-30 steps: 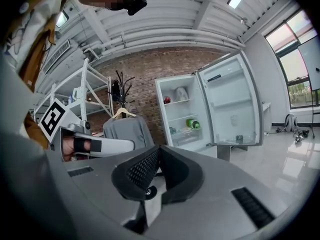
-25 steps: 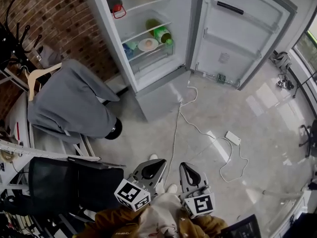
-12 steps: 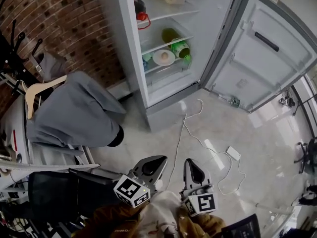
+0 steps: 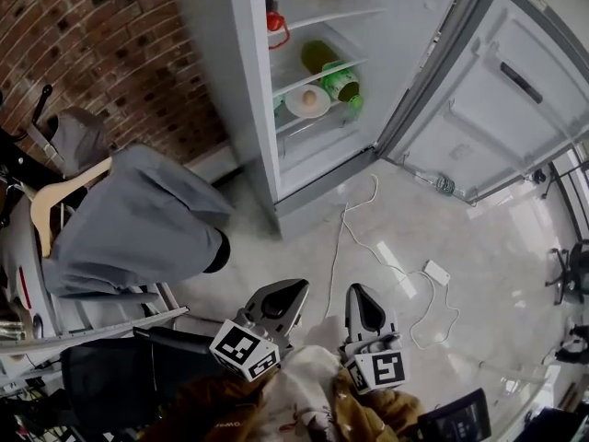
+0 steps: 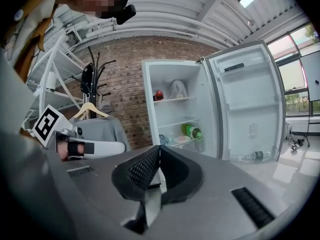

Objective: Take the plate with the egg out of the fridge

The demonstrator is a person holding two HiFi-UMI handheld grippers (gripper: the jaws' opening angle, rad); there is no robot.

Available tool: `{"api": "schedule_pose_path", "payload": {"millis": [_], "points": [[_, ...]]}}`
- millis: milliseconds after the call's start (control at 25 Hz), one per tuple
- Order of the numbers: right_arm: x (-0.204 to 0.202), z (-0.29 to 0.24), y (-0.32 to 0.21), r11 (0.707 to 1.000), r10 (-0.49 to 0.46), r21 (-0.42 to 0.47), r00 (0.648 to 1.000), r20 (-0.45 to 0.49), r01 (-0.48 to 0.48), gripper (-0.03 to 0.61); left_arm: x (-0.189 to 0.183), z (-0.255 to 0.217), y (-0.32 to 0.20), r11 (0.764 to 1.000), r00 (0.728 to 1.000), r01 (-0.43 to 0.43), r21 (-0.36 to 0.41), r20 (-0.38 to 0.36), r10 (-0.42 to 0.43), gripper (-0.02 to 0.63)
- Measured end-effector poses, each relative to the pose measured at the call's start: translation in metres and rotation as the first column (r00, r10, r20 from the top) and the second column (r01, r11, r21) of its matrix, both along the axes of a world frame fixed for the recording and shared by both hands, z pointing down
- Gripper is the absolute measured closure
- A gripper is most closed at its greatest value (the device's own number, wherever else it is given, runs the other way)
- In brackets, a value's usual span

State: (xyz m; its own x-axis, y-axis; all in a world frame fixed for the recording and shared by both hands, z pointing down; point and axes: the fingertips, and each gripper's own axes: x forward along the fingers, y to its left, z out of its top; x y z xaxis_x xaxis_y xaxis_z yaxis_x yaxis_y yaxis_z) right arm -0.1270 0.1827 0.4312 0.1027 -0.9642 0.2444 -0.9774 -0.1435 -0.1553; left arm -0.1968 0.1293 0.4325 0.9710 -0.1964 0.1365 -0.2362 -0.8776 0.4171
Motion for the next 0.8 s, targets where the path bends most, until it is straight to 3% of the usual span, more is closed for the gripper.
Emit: {"api": "schedule_pose_path", "payload": {"millis": [400, 800], "points": [[0.012, -0.004, -0.019, 1.000, 0.017, 0.012, 1.000, 0.007, -0.017, 0.574, 0.020, -0.004, -0.011, 0.998, 0.999, -0.054, 0.015, -0.006, 0.054, 0.618], [0.046, -0.005, -0.056, 0.998, -0.026, 0.052, 0.999, 0.027, 0.025, 0.574, 0.053, 0.001, -0.042, 1.000, 1.000, -0.021, 0.011, 0.016, 0.021, 0.618]]}}
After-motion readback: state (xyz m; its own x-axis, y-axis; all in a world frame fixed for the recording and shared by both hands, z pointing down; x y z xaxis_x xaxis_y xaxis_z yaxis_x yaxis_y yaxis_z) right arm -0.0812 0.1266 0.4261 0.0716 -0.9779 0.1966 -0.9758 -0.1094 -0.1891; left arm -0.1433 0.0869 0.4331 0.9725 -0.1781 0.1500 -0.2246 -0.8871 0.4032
